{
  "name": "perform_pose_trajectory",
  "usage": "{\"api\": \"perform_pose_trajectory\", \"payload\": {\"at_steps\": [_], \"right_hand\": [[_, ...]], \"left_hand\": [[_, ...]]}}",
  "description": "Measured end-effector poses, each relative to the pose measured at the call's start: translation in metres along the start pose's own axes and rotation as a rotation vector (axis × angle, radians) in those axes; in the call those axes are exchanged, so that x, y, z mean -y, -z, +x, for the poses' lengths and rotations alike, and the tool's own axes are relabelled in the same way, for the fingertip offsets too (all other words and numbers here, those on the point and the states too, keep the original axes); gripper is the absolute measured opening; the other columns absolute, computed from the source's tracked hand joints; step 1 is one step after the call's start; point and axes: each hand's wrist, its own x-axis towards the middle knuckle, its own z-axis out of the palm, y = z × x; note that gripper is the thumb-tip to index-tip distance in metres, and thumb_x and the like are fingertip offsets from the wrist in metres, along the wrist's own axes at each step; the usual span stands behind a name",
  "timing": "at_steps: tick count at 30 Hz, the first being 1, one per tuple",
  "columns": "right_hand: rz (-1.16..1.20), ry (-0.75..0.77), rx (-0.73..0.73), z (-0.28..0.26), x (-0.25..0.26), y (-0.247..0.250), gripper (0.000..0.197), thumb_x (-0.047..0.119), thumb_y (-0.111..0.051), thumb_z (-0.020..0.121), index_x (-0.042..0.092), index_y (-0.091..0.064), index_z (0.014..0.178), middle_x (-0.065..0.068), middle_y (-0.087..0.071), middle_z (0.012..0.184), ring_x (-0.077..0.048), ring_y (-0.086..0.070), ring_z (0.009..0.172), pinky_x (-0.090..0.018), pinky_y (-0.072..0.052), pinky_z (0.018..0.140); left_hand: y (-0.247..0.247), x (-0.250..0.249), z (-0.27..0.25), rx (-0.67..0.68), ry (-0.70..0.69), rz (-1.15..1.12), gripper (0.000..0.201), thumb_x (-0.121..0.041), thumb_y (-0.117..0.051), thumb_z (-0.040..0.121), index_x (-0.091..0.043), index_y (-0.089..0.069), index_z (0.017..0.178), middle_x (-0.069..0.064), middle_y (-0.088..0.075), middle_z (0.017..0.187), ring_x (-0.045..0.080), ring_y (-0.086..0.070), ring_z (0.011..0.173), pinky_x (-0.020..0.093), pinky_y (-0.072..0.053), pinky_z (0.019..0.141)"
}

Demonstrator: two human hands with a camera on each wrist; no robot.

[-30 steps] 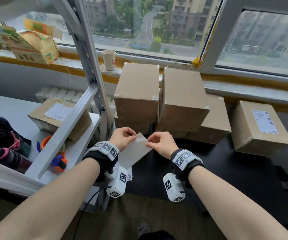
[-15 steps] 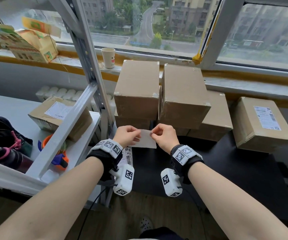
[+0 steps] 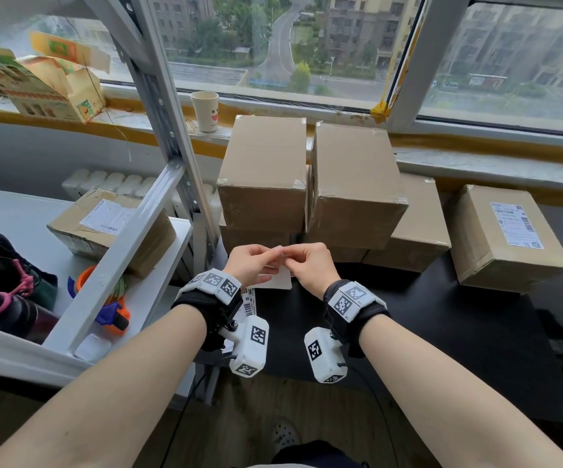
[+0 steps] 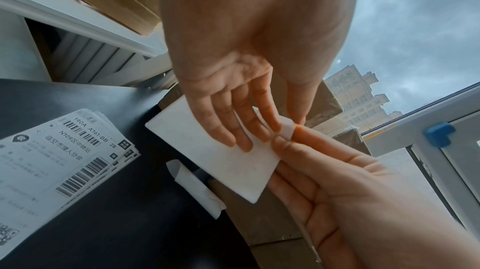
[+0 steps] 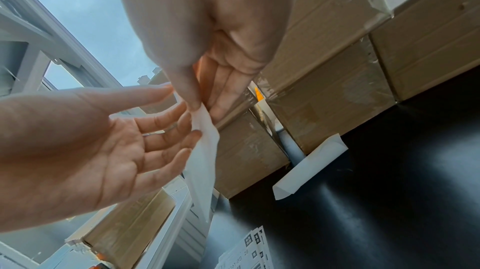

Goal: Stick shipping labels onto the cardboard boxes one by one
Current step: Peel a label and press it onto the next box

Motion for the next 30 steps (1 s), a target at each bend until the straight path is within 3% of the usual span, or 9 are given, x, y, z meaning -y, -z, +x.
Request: {"api": "perform_pose_trajectory", "payload": {"at_steps": [7, 11, 15, 20, 24, 30], "right_hand": [[0.065, -0.020, 0.025, -0.002, -0.002, -0.002, 0.018, 0.011, -0.066, 0.085, 0.012, -0.074, 0.101, -0.006, -0.075, 0.094, -0.015, -0.070, 0.091, -0.041, -0.056, 0.087], [0.108, -0.033, 0.058, -0.006, 0.000, -0.003, 0.019, 0.013, -0.067, 0.085, 0.012, -0.074, 0.102, -0.006, -0.075, 0.094, -0.015, -0.070, 0.091, -0.040, -0.056, 0.088], [0.165, -0.039, 0.083, -0.010, 0.004, -0.002, 0.021, 0.012, -0.067, 0.085, 0.009, -0.072, 0.105, -0.007, -0.074, 0.096, -0.014, -0.069, 0.092, -0.036, -0.056, 0.087], [0.201, -0.048, 0.112, -0.016, 0.006, 0.001, 0.020, 0.008, -0.066, 0.085, 0.009, -0.072, 0.104, -0.005, -0.073, 0.093, -0.011, -0.068, 0.090, -0.031, -0.056, 0.086], [0.265, -0.070, 0.138, -0.019, 0.008, 0.003, 0.023, 0.003, -0.065, 0.085, 0.003, -0.069, 0.108, -0.008, -0.071, 0.095, 0.003, -0.066, 0.077, -0.015, -0.053, 0.072], [0.537, -0.250, 0.137, -0.021, 0.011, 0.007, 0.021, 0.011, -0.064, 0.088, 0.001, -0.069, 0.105, -0.014, -0.070, 0.099, -0.015, -0.069, 0.084, -0.021, -0.057, 0.073]], "left_hand": [[0.003, 0.002, -0.002, 0.001, -0.034, 0.010, 0.020, -0.025, -0.067, 0.085, -0.007, -0.065, 0.092, 0.006, -0.068, 0.084, 0.014, -0.065, 0.075, 0.027, -0.053, 0.078], [0.004, 0.003, -0.003, 0.002, -0.046, 0.006, 0.015, -0.022, -0.067, 0.086, -0.007, -0.065, 0.090, 0.007, -0.067, 0.083, 0.015, -0.065, 0.075, 0.027, -0.053, 0.078], [0.004, 0.003, -0.006, -0.007, -0.075, -0.021, 0.008, -0.017, -0.067, 0.085, -0.010, -0.065, 0.084, 0.008, -0.068, 0.084, 0.017, -0.066, 0.078, 0.030, -0.052, 0.082], [0.002, 0.005, -0.006, -0.012, -0.075, -0.014, 0.008, -0.013, -0.067, 0.085, -0.010, -0.065, 0.078, 0.006, -0.065, 0.078, 0.014, -0.063, 0.074, 0.025, -0.051, 0.075], [0.001, 0.006, -0.003, 0.003, -0.078, 0.020, 0.010, -0.012, -0.065, 0.086, -0.013, -0.064, 0.076, 0.007, -0.063, 0.082, 0.015, -0.061, 0.079, 0.023, -0.051, 0.071], [0.003, 0.005, -0.002, 0.056, -0.089, 0.026, 0.010, -0.011, -0.062, 0.088, -0.013, -0.065, 0.079, 0.005, -0.063, 0.081, 0.014, -0.061, 0.079, 0.026, -0.051, 0.075]]}}
